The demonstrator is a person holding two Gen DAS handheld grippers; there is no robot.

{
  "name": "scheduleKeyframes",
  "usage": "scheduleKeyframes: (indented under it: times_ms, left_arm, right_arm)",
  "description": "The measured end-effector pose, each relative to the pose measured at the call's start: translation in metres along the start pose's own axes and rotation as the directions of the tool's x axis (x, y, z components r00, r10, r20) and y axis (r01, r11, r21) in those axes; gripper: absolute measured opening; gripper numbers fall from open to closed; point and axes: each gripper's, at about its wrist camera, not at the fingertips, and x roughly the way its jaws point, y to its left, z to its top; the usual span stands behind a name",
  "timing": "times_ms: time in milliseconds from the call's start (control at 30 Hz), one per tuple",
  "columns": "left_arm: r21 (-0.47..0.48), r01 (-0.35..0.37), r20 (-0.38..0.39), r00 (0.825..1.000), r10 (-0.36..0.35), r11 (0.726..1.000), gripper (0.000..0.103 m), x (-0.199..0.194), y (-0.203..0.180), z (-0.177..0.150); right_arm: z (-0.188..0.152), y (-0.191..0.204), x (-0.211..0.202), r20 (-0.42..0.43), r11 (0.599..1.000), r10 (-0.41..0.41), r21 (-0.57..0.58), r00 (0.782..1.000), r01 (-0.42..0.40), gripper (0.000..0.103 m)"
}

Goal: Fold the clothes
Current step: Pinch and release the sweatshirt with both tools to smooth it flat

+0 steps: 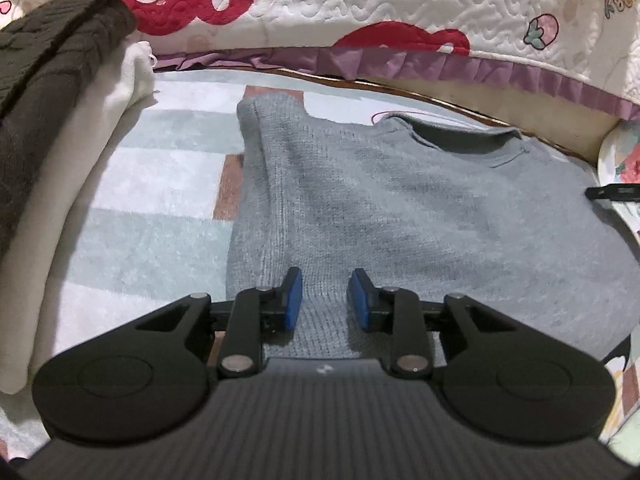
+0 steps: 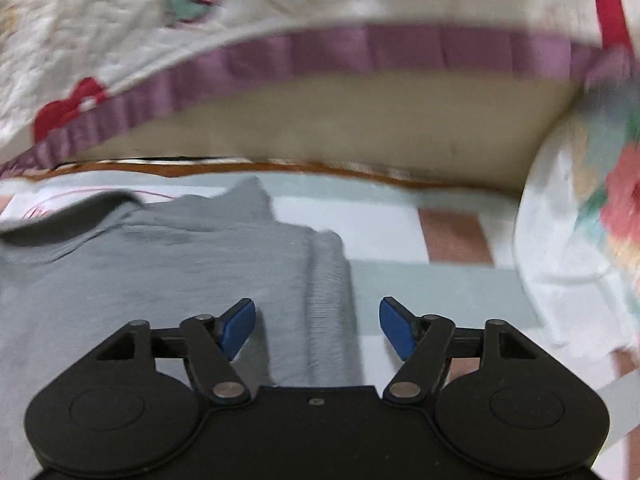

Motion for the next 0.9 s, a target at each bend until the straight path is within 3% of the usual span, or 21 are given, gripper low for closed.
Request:
scheduleKeyframes:
  times_ms: [67, 100, 133, 200, 300, 367, 467, 533, 600, 667, 733, 833, 900]
  left_arm:
    - [0.003, -0.003, 0.017, 1.000, 0.003, 1.000, 0.027, -0.002, 0.000, -0.001]
    - [0.005, -0.005, 0.026, 1.000, 0.005, 1.000, 0.025, -0.003, 0.000, -0.002]
    - [0.007, -0.007, 0.035, 0.999, 0.006, 1.000, 0.023, -0.003, 0.001, -0.002]
    - [0.010, -0.010, 0.052, 0.999, 0.010, 1.000, 0.010, -0.005, 0.001, -0.004]
    - [0.014, -0.015, 0.078, 0.997, 0.014, 1.000, 0.008, -0.008, 0.001, -0.006]
    - [0.016, -0.053, 0.071, 0.996, 0.052, 0.998, 0.008, -0.008, -0.001, -0.006]
    - [0.014, -0.122, 0.069, 0.990, 0.121, 0.992, 0.008, -0.005, -0.005, -0.006]
    - [0.006, -0.139, 0.067, 0.988, 0.139, 0.990, 0.008, -0.008, -0.005, -0.004]
    - [-0.006, -0.140, 0.069, 0.988, 0.140, 0.990, 0.008, -0.012, -0.006, -0.002]
    - [0.006, -0.080, 0.099, 0.992, 0.079, 0.997, 0.009, -0.027, -0.015, 0.001]
    - [0.057, -0.013, 0.133, 0.991, 0.005, 0.998, 0.010, -0.041, -0.030, 0.002]
    - [0.137, 0.111, 0.152, 0.980, -0.131, 0.984, 0.012, -0.053, -0.060, 0.003]
    - [0.155, 0.222, 0.121, 0.963, -0.241, 0.963, 0.015, -0.050, -0.084, 0.003]
  right_arm:
    - [0.004, -0.010, 0.016, -0.001, 0.994, 0.083, 0.067, 0.997, -0.083, 0.072]
    - [0.006, -0.013, 0.022, 0.014, 0.985, 0.143, 0.096, 0.990, -0.144, 0.039]
    - [0.008, -0.015, 0.027, 0.031, 0.973, 0.196, 0.120, 0.980, -0.198, 0.026]
    - [0.019, -0.005, 0.021, 0.065, 0.981, 0.176, 0.071, 0.982, -0.180, 0.018]
    - [0.035, 0.001, -0.009, 0.241, 0.989, 0.144, 0.009, 0.960, -0.151, 0.016]
    - [0.039, 0.001, -0.017, 0.307, 0.993, 0.115, -0.008, 0.945, -0.118, 0.016]
    - [0.035, 0.018, 0.012, 0.222, 0.990, 0.029, -0.143, 0.975, 0.004, 0.019]
    - [0.031, 0.029, 0.023, 0.177, 0.977, 0.020, -0.211, 0.984, 0.018, 0.020]
    - [0.032, 0.032, 0.025, 0.173, 0.983, -0.008, -0.180, 0.985, 0.039, 0.030]
    - [0.033, 0.030, 0.017, 0.184, 0.992, -0.053, -0.105, 0.981, 0.073, 0.041]
    - [0.032, 0.028, -0.005, 0.213, 0.996, -0.084, -0.005, 0.973, 0.087, 0.043]
    - [0.014, 0.030, -0.054, 0.271, 0.994, 0.022, 0.094, 0.962, -0.049, 0.047]
    - [-0.003, 0.045, -0.077, 0.269, 0.992, 0.104, 0.043, 0.957, -0.120, 0.048]
